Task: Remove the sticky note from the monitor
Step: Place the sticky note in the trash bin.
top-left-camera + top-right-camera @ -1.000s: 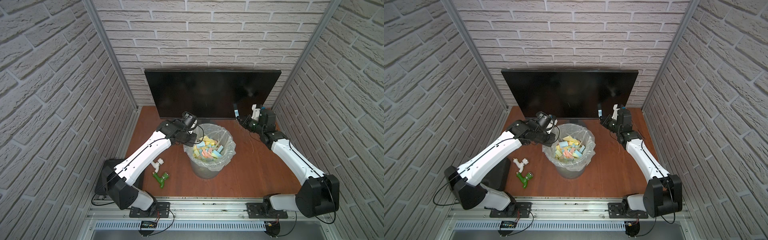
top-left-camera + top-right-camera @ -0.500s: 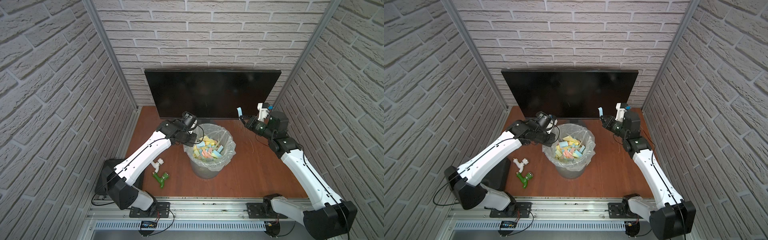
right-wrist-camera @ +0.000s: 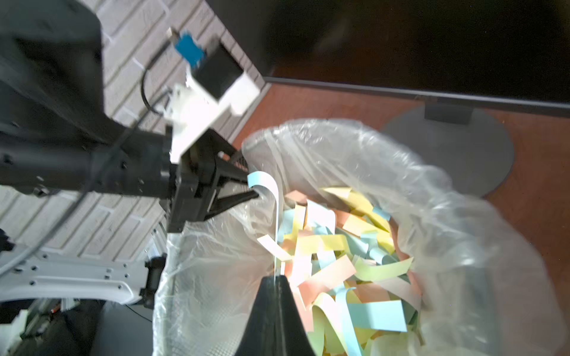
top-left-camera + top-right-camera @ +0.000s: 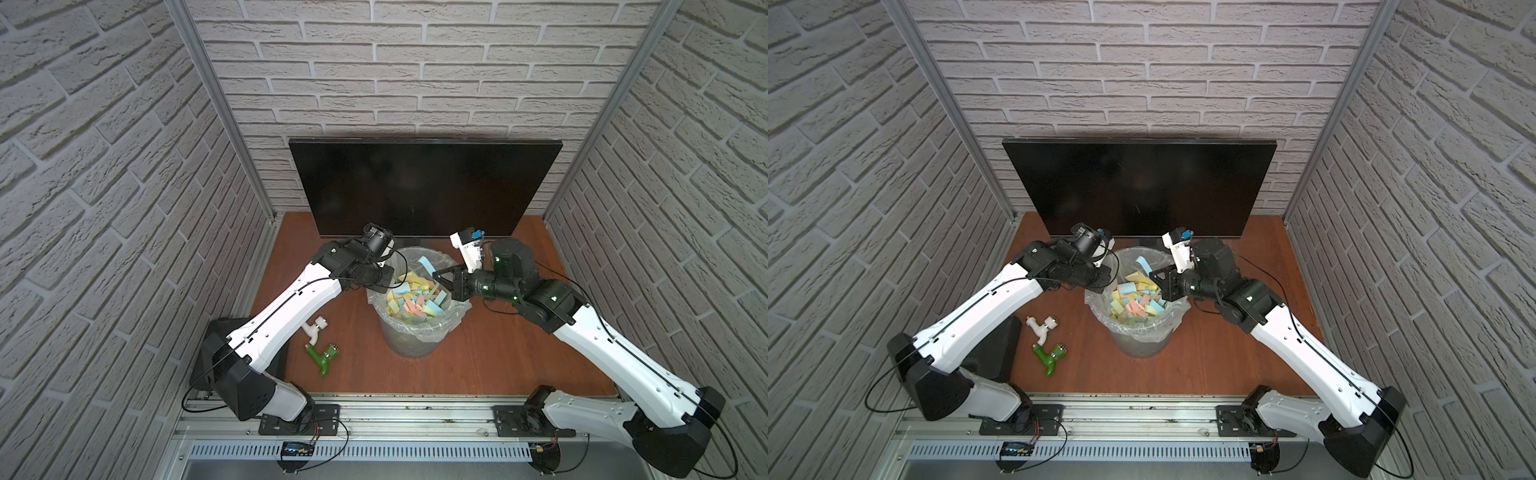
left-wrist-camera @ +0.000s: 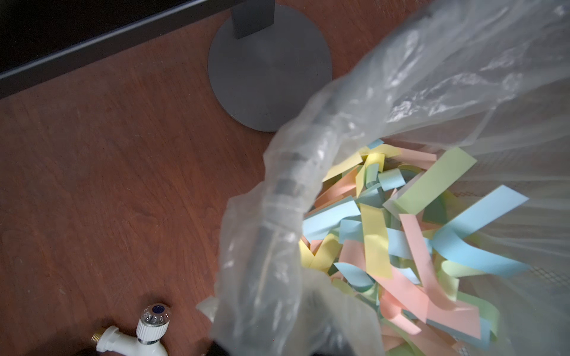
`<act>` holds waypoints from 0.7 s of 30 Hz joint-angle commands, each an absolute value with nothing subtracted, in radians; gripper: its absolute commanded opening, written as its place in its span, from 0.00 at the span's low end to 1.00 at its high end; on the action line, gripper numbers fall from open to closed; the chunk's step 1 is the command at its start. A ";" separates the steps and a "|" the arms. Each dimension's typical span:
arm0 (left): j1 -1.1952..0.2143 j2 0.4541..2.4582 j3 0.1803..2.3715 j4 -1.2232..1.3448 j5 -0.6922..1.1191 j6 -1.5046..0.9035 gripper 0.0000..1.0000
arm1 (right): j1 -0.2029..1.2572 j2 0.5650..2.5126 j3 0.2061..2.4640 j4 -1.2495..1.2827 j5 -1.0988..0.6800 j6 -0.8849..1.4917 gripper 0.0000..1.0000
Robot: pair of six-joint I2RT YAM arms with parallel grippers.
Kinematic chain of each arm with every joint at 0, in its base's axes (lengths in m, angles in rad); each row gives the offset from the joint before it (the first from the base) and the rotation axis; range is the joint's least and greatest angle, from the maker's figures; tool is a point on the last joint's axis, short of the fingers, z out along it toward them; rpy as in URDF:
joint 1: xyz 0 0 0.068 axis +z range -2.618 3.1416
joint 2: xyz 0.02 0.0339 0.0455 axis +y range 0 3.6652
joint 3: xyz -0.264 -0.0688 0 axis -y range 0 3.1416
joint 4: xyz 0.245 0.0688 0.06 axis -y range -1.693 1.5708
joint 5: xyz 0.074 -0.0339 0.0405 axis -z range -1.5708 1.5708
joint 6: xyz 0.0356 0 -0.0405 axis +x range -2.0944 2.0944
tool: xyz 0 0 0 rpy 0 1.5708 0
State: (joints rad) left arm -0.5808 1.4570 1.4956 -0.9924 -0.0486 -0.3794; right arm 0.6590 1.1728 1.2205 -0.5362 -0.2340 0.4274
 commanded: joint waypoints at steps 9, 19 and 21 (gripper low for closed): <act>-0.588 1.429 1.481 -0.967 -0.048 -0.385 0.34 | 0.793 1.322 1.326 -0.653 -0.106 0.309 0.28; -0.588 1.423 1.487 -0.976 -0.048 -0.383 0.34 | 0.793 1.289 1.347 -0.625 -0.119 0.326 0.53; -0.588 1.422 1.488 -0.976 -0.048 -0.383 0.34 | 0.793 1.282 1.346 -0.612 -0.129 0.334 0.53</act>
State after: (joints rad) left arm -0.5812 1.4483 1.4956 -0.9916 -0.0490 -0.3794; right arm 0.7895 1.3186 1.3205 -0.6552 -0.1177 0.3260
